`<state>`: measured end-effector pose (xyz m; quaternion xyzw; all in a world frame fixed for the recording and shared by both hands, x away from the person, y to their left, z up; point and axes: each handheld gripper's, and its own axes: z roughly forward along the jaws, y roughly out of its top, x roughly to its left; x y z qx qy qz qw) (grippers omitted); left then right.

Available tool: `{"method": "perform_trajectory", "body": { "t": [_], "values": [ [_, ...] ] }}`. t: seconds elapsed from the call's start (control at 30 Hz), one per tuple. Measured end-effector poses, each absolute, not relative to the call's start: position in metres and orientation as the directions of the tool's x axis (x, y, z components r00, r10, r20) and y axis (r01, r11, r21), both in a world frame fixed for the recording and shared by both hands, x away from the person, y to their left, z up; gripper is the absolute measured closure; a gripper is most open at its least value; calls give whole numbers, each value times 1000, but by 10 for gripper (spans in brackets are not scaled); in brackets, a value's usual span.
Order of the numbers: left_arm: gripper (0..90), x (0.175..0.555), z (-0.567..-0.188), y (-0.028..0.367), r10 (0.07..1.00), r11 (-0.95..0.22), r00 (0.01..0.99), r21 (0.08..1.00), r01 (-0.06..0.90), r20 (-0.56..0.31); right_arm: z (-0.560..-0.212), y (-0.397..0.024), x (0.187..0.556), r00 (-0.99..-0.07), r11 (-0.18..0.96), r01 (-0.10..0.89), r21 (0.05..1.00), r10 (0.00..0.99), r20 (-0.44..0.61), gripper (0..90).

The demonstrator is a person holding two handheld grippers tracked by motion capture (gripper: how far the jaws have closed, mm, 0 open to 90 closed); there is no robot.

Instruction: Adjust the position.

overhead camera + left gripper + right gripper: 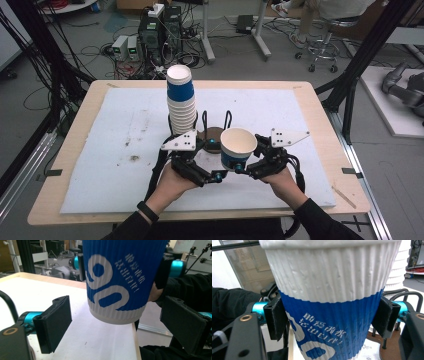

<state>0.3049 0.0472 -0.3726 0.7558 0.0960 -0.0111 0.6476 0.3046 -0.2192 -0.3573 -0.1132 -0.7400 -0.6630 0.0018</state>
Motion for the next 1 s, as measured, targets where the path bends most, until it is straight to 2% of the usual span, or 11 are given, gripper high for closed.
{"method": "perform_trajectory", "body": {
  "t": [0.37, 0.7, 0.87, 1.0],
  "values": [
    [130, 304, -377, 37, 136, -151, 981, 975, 160, -140, -361, -209, 301, -974, 85, 188, 978, 143, 175, 260],
    [295, 301, -377, 35, 114, -158, 986, 978, 139, -121, -363, -205, 300, -973, 91, 193, 977, 145, 179, 261],
    [302, 301, -377, 35, 109, -169, 988, 977, 131, -114, -363, -205, 299, -975, 101, 180, 978, 151, 164, 253],
    [301, 301, -378, 36, 108, -180, 988, 975, 130, -112, -361, -205, 298, -977, 109, 168, 980, 155, 150, 202]
  ]
}}
